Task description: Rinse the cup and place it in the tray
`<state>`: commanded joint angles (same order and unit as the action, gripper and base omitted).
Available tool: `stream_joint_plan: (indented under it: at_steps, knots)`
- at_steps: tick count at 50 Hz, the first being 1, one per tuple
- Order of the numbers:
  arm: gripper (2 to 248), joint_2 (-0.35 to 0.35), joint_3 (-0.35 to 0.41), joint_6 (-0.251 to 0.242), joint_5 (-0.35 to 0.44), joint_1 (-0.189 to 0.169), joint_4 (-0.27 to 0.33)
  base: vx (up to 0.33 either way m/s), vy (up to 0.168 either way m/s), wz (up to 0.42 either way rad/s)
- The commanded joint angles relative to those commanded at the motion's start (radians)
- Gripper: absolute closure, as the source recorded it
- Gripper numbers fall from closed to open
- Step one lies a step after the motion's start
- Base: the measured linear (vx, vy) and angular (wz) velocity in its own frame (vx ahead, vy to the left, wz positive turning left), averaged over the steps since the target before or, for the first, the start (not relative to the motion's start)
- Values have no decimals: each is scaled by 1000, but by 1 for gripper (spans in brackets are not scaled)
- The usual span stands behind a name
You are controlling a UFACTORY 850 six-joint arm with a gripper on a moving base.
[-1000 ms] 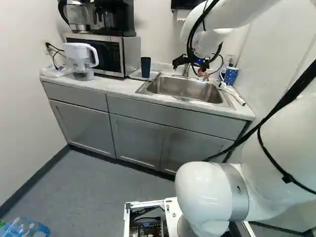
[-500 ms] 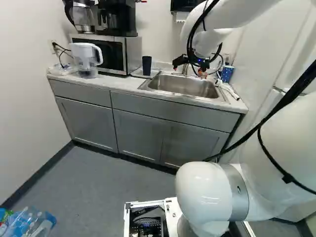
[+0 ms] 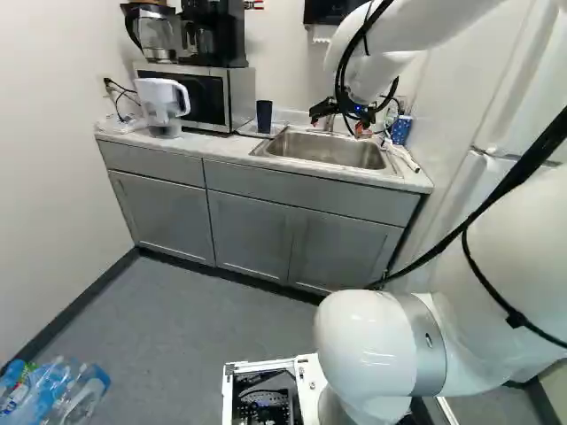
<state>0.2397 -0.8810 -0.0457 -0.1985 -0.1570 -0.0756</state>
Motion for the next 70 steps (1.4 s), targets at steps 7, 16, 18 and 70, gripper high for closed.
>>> stream_joint_plan:
  at_steps: [7,16,18,70]
  knots:
    - [3,0,0,0,0,0,0,-39,10,1]
    - [3,0,0,0,0,0,0,-37,0,2]
    - [3,0,0,0,0,0,0,-38,-3,5]
    - [3,4,76,4,102,15,7,2,0,0]
